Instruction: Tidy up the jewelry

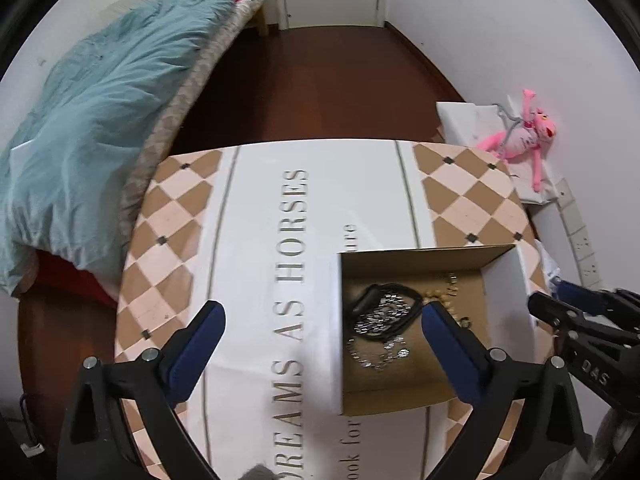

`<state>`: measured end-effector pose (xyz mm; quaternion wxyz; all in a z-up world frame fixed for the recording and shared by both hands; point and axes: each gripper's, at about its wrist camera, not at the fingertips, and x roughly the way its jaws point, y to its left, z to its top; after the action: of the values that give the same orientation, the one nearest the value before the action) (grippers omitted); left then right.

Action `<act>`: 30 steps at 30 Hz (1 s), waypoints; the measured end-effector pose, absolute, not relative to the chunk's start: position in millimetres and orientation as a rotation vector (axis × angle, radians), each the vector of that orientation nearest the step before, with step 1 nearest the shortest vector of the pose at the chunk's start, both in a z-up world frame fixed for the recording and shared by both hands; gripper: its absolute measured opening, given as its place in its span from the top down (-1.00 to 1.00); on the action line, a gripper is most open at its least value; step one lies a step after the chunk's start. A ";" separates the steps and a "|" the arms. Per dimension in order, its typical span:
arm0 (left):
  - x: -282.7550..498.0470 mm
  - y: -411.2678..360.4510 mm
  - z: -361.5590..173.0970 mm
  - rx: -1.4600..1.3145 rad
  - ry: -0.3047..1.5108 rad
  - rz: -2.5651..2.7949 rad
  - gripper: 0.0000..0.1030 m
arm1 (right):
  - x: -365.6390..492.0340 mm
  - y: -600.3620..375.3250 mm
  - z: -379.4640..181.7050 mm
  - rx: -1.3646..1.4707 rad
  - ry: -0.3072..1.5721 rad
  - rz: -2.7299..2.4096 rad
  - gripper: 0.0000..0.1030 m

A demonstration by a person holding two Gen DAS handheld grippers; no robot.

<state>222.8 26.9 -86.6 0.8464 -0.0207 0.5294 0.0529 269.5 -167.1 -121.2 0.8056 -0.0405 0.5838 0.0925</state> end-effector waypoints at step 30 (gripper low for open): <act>105.3 13.6 -11.2 -0.067 0.955 0.150 -0.98 | 133.6 -179.5 -29.0 -0.067 1.029 0.099 -0.86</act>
<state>105.3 13.6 -11.2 0.8849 -0.0321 0.4591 0.0719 133.6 -179.5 -29.0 0.8688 -0.0321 0.4919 0.0474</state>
